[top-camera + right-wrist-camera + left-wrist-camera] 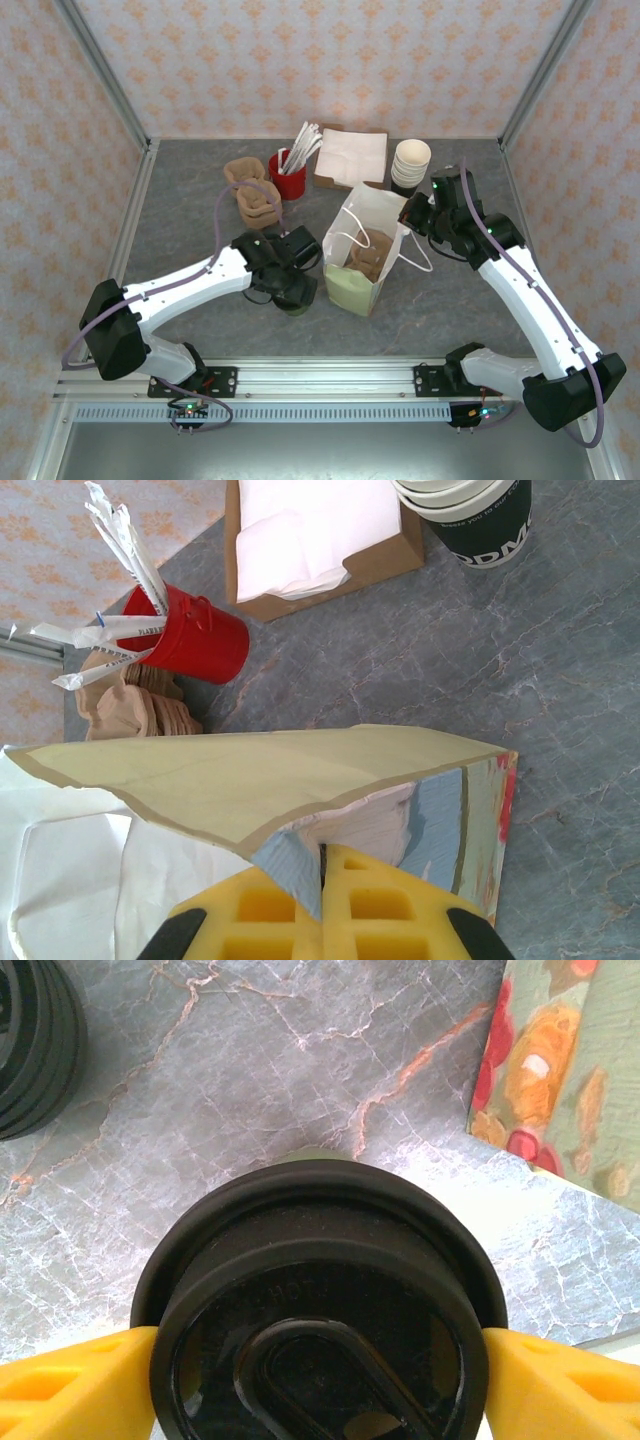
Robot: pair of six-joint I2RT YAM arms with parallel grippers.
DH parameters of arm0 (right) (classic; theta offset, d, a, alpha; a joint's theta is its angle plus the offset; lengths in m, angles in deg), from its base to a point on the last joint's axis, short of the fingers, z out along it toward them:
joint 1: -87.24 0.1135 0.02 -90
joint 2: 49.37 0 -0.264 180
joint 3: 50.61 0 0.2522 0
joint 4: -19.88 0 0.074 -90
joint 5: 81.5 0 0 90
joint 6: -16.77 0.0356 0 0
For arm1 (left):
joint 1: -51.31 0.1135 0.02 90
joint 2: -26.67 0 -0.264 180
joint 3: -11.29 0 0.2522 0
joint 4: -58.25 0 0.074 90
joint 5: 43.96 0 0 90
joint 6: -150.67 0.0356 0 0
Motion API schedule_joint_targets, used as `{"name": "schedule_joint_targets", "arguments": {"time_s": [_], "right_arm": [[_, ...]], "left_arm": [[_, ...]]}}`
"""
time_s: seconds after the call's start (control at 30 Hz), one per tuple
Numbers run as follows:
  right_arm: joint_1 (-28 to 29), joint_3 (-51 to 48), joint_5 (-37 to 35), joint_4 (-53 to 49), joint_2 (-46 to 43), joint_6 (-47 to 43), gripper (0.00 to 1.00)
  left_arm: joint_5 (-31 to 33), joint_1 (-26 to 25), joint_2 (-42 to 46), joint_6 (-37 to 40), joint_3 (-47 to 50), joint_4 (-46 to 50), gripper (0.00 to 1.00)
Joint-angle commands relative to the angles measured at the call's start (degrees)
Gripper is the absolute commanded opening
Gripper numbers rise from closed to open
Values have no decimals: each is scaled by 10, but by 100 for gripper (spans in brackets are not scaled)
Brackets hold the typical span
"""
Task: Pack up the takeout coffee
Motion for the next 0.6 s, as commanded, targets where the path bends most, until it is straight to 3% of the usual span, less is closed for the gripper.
{"name": "schedule_joint_targets", "arguments": {"time_s": [0.0, 0.33, 0.57], "right_arm": [[0, -9, -17, -2, -6, 2, 0], [0, -10, -16, -1, -5, -1, 0], [0, -13, -13, -1, -6, -1, 0]], "left_arm": [[1, -7, -9, 1, -23, 33, 81], [7, -8, -1, -3, -41, 53, 83], [0, -7, 25, -25, -4, 24, 84]]}}
